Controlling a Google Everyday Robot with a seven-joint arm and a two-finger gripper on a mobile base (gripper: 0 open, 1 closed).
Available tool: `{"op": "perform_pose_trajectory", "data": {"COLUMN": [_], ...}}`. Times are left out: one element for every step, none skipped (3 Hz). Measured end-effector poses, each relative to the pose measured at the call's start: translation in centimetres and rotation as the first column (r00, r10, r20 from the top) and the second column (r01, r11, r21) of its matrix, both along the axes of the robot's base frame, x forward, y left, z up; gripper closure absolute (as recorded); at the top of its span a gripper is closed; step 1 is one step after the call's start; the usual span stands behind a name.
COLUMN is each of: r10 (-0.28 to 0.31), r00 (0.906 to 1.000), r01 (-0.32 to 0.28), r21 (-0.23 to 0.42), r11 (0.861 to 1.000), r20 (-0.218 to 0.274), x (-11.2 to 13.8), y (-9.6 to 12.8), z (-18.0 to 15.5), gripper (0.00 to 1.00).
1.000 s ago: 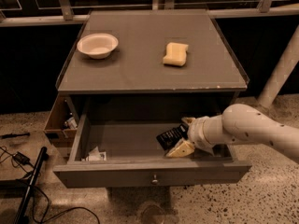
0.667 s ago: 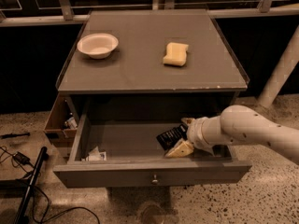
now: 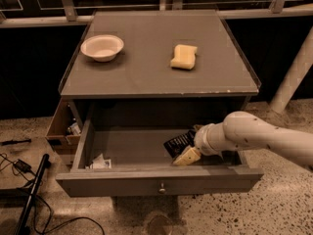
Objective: Pick rxbar chocolate from top drawer and place on counter
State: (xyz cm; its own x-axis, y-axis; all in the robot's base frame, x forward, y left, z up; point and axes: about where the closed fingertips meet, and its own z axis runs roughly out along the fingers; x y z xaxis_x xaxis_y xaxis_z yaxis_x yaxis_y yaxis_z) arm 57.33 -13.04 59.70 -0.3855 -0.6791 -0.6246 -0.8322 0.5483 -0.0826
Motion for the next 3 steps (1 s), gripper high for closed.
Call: {"op": "perform_pose_trajectory", "data": {"r10": [-0.032, -0.050, -0.061], "r00": [0.9992, 0.9979, 0.9965], "r01": [0.031, 0.049, 0.060], "r21": [-0.013, -0.024, -0.033], "r11": [0.999, 0.999, 0.998], "r20": [-0.025, -0.041, -0.056], "x": [0.7, 1.3, 1.8], "y": [-0.7, -1.2, -1.5], "z": [-0.9, -1.3, -1.5], "gripper": [0.04, 0.05, 0.04]}}
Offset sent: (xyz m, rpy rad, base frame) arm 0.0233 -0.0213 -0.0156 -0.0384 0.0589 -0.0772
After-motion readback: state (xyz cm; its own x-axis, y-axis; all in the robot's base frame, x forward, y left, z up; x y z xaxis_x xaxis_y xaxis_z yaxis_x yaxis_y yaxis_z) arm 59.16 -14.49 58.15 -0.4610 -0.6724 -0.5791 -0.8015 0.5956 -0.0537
